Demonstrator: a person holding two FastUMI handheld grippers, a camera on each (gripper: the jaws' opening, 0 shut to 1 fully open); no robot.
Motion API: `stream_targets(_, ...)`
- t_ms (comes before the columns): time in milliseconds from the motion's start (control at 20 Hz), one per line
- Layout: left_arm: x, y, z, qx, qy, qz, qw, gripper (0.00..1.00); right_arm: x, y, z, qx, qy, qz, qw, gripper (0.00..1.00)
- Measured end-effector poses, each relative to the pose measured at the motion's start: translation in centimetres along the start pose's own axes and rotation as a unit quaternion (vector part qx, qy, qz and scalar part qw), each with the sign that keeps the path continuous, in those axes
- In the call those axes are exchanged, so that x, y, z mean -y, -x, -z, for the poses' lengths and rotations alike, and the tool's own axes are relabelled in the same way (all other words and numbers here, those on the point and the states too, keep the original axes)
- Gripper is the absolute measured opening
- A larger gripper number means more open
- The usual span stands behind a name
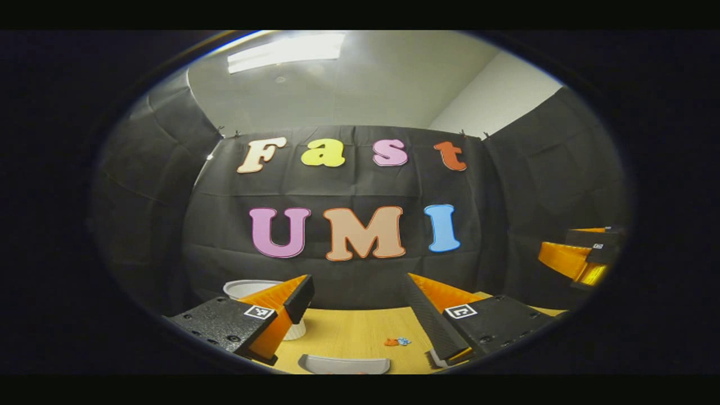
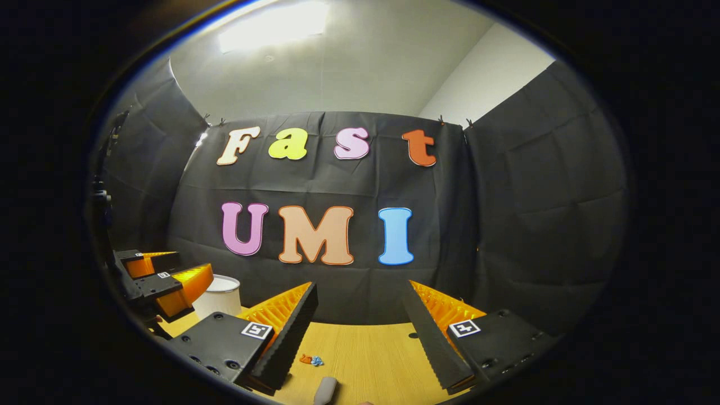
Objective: Pick up the small broom and dustpan from the desktop, sweep the trash into the dustpan with the broom, and then empty the trash into the garbage bin.
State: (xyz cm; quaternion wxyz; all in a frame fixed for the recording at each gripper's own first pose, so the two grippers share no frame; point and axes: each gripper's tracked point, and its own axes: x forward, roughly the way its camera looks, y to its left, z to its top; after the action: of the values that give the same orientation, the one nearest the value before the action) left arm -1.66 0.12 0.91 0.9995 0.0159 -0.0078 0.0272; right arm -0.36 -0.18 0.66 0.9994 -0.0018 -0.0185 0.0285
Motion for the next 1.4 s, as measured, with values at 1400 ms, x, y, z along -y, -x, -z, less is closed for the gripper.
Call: stream_targets(1400, -2.7, 3.8, 9.3, -0.154, -0.021, -0.028, 0.987, 0.92, -4.6, -0.5, 10.1, -0.173, 0.023, -0.126, 0.976, 0.98)
